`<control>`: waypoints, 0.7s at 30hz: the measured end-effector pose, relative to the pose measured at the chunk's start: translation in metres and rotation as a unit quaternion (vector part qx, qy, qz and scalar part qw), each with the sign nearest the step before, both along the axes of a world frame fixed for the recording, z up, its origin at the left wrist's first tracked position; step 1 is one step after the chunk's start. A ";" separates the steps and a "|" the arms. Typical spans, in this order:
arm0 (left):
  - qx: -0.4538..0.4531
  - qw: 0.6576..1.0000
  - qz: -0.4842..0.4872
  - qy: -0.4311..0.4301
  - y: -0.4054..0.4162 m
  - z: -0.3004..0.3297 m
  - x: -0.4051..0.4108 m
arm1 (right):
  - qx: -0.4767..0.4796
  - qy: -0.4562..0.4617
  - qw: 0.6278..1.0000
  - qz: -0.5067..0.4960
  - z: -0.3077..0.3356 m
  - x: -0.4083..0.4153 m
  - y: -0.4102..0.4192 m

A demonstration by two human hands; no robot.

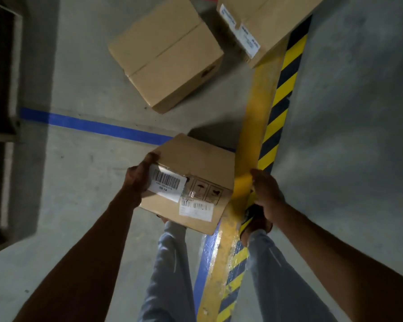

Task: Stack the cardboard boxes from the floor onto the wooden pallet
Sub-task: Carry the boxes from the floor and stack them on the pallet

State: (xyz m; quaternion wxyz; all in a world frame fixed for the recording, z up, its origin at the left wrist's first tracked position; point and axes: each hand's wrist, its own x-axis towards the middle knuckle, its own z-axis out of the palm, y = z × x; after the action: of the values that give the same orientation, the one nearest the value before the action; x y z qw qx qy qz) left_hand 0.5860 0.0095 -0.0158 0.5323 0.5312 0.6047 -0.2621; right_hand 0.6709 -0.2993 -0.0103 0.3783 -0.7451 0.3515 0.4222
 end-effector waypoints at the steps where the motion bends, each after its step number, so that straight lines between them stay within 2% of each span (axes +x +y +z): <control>1: 0.002 1.000 0.000 -0.013 0.009 -0.009 -0.008 | 0.011 0.010 0.999 -0.029 -0.019 0.004 -0.003; 4: -0.015 0.999 -0.015 -0.028 0.035 -0.030 -0.030 | 0.035 0.067 0.995 -0.058 -0.077 0.008 -0.007; 7: -0.039 0.997 0.006 -0.072 0.055 -0.038 -0.039 | 0.061 0.066 0.994 -0.057 -0.117 0.013 0.010; 9: -0.022 0.994 0.064 -0.088 0.066 -0.043 -0.042 | 0.096 0.067 0.992 -0.052 -0.131 0.017 0.037; 11: -0.023 0.993 0.051 -0.101 0.068 -0.041 -0.044 | 0.119 0.090 0.987 -0.052 -0.127 0.016 0.065; 14: -0.058 0.995 0.025 -0.082 0.059 -0.016 -0.046 | 0.126 0.093 0.984 -0.088 -0.105 0.010 0.071; 17: -0.062 0.994 0.046 -0.078 0.051 0.033 -0.049 | 0.101 0.078 0.983 -0.131 -0.056 0.005 0.048; 21: -0.042 0.992 0.092 -0.076 0.016 0.150 -0.043 | 0.081 0.073 0.985 -0.131 0.065 0.020 0.011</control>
State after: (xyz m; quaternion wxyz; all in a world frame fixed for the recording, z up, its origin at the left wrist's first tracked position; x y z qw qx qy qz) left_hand 0.5429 0.0254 0.1342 0.6204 0.4692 0.5971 -0.1959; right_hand 0.6907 -0.2881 0.0545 0.4624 -0.6270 0.4373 0.4493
